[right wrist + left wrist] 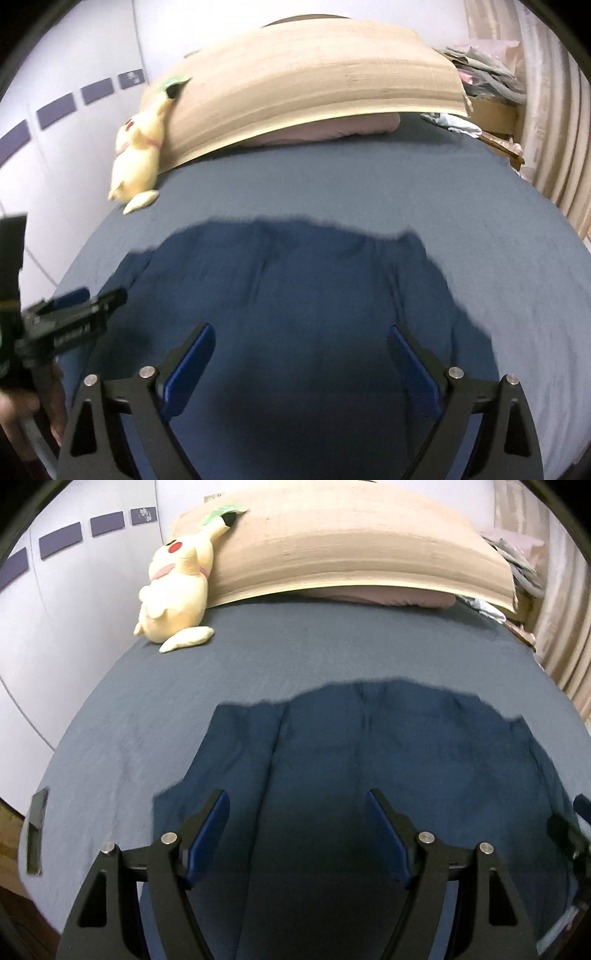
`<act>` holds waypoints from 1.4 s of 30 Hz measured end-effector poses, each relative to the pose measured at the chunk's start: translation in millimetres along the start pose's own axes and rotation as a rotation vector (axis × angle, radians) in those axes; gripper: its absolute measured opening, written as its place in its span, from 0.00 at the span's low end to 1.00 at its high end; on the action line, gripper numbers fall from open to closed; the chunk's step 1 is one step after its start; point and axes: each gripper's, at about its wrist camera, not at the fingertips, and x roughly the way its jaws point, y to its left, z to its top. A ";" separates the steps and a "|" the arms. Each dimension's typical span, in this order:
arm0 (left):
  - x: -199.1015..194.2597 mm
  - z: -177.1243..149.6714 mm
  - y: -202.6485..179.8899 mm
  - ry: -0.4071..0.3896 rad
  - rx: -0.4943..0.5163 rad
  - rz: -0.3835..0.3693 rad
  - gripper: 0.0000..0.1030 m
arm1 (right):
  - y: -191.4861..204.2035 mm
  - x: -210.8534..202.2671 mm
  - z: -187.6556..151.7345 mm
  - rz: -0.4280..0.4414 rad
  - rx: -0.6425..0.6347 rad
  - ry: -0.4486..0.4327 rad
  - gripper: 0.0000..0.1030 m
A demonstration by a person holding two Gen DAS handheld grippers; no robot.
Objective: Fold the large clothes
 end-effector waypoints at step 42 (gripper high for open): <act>-113.8 -119.1 -2.5 -0.090 -0.004 -0.029 0.79 | -13.4 -119.3 -93.7 -0.011 0.118 -0.045 1.00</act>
